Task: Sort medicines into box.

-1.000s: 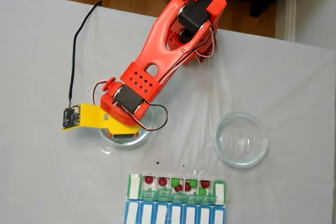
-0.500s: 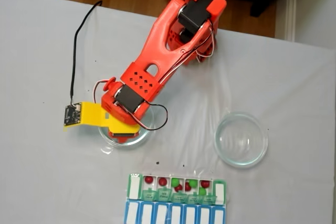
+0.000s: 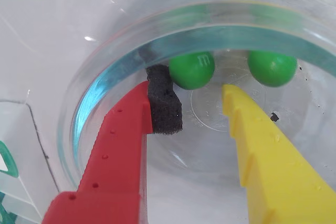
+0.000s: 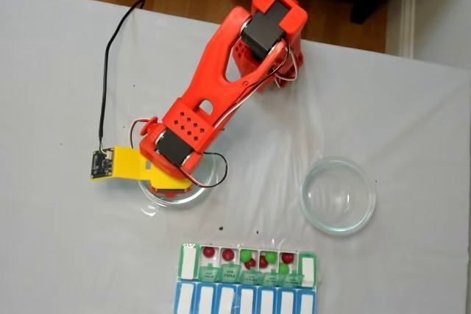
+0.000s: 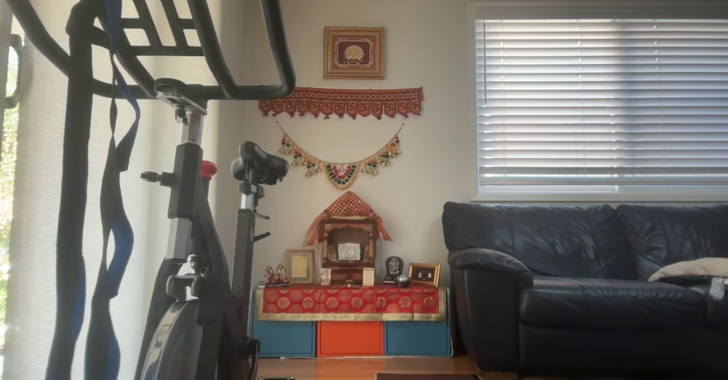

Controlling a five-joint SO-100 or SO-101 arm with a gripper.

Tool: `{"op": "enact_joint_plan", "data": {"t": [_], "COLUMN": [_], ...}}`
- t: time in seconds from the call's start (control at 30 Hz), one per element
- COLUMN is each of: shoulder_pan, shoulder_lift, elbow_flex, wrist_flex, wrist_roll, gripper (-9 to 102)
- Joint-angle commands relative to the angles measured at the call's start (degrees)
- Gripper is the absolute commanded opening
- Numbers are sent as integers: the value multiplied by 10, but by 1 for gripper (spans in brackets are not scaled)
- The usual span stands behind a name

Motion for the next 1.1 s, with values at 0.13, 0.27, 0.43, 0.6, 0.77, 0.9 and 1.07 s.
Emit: {"op": "enact_joint_plan", "data": {"t": [0.13,0.27,0.43,0.6,0.77,0.9,1.07], "shoulder_pan": [-9,-8,-4,2,7,10,14], "shoulder_lift": [22,34,55,54,52,46,42], "elbow_flex": [-31,-17,-13,-17,-16,-22,-24], "wrist_flex": [-15,-33,-35,-26,-26,-28,-32], "wrist_roll": [5,0,-26,-65,-103,-122,-124], "gripper": [15,14,13,13,12,11,11]}}
